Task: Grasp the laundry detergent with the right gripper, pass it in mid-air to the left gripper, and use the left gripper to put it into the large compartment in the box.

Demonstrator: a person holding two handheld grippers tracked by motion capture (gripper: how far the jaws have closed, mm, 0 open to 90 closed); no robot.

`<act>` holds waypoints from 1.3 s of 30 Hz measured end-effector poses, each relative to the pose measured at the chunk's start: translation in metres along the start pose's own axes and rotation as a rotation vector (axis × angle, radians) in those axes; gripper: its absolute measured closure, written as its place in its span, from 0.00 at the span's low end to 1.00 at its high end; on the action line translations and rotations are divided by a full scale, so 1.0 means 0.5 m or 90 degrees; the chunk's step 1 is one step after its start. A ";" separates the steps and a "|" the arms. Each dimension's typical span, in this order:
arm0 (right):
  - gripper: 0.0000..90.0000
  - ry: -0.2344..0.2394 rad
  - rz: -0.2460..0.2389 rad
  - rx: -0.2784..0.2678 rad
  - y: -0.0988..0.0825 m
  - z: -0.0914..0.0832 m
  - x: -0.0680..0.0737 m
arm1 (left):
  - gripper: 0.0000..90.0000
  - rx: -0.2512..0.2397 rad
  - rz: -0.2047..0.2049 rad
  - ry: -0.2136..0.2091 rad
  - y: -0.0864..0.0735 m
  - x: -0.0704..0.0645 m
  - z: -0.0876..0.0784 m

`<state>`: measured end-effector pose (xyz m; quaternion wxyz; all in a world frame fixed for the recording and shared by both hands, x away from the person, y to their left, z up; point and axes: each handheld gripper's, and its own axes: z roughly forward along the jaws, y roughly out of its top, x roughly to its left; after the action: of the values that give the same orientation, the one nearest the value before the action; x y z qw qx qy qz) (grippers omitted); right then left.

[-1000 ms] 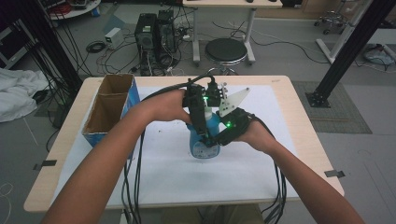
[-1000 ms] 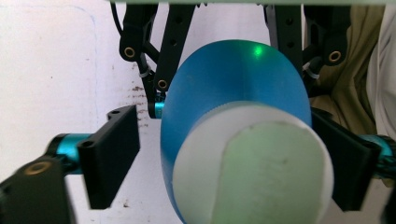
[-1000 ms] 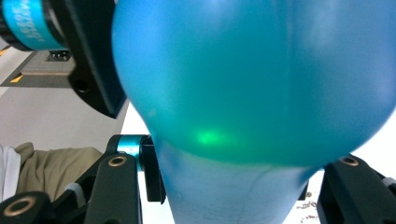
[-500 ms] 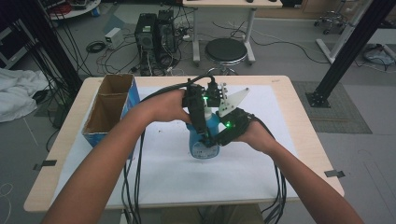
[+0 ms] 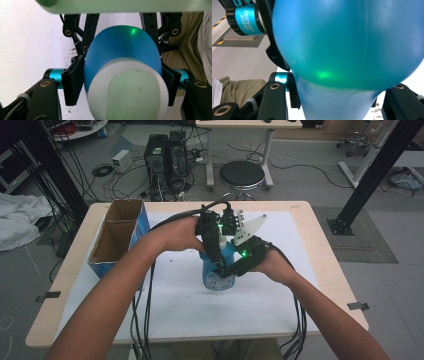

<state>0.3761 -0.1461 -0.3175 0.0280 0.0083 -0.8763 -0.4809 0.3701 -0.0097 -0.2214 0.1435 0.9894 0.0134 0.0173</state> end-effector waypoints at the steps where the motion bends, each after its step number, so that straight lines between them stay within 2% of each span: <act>1: 0.50 0.000 0.000 0.000 0.000 0.000 0.000 | 0.38 0.001 0.002 -0.001 0.000 0.000 -0.001; 3: 0.50 -0.003 0.000 -0.001 0.000 0.000 -0.001 | 0.42 -0.002 0.004 -0.003 0.000 -0.003 -0.002; 12: 0.50 0.001 0.001 -0.001 0.000 0.001 0.001 | 0.42 0.000 0.004 -0.001 -0.001 -0.004 -0.002; 18: 0.50 0.003 0.000 0.001 0.001 -0.002 0.003 | 0.42 -0.007 0.003 -0.007 -0.001 -0.004 -0.003; 21: 0.50 0.004 0.000 -0.005 0.002 -0.005 0.004 | 0.42 -0.021 0.001 -0.008 -0.002 -0.006 -0.008; 25: 0.49 0.000 -0.006 -0.012 0.004 -0.008 0.005 | 0.43 -0.018 0.008 -0.003 -0.001 -0.008 -0.015; 27: 0.42 -0.002 -0.002 -0.024 0.005 -0.015 0.005 | 0.43 -0.011 0.008 -0.001 -0.001 -0.009 -0.015; 28: 0.35 -0.005 0.001 -0.029 0.005 -0.019 0.005 | 0.43 -0.011 0.006 -0.001 -0.003 -0.009 -0.017; 30: 0.33 -0.009 0.008 -0.026 0.006 -0.026 0.006 | 0.43 -0.013 0.005 0.000 -0.005 -0.008 -0.019; 31: 0.30 -0.011 0.006 -0.022 0.004 -0.032 0.005 | 0.43 -0.016 0.002 0.002 -0.007 -0.008 -0.021; 32: 0.24 -0.013 0.019 0.000 -0.002 -0.044 0.004 | 0.43 -0.018 -0.002 0.011 -0.013 -0.007 -0.027; 34: 0.24 -0.018 0.019 0.008 -0.006 -0.052 0.003 | 0.43 -0.014 -0.005 0.015 -0.015 -0.006 -0.030; 36: 0.13 -0.045 0.038 0.016 -0.017 -0.082 0.001 | 0.43 -0.019 -0.013 0.024 -0.025 -0.003 -0.040; 37: 0.13 -0.045 0.038 0.016 -0.017 -0.082 0.001 | 0.42 -0.019 -0.013 0.024 -0.025 -0.003 -0.040; 39: 0.13 -0.066 0.057 0.032 -0.026 -0.104 -0.002 | 0.43 -0.021 -0.021 0.030 -0.033 -0.001 -0.047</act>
<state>0.3800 -0.1967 -0.3007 0.0037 -0.0548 -0.8879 -0.4568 0.3685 0.0126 -0.2036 0.1595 0.9859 0.0330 0.0386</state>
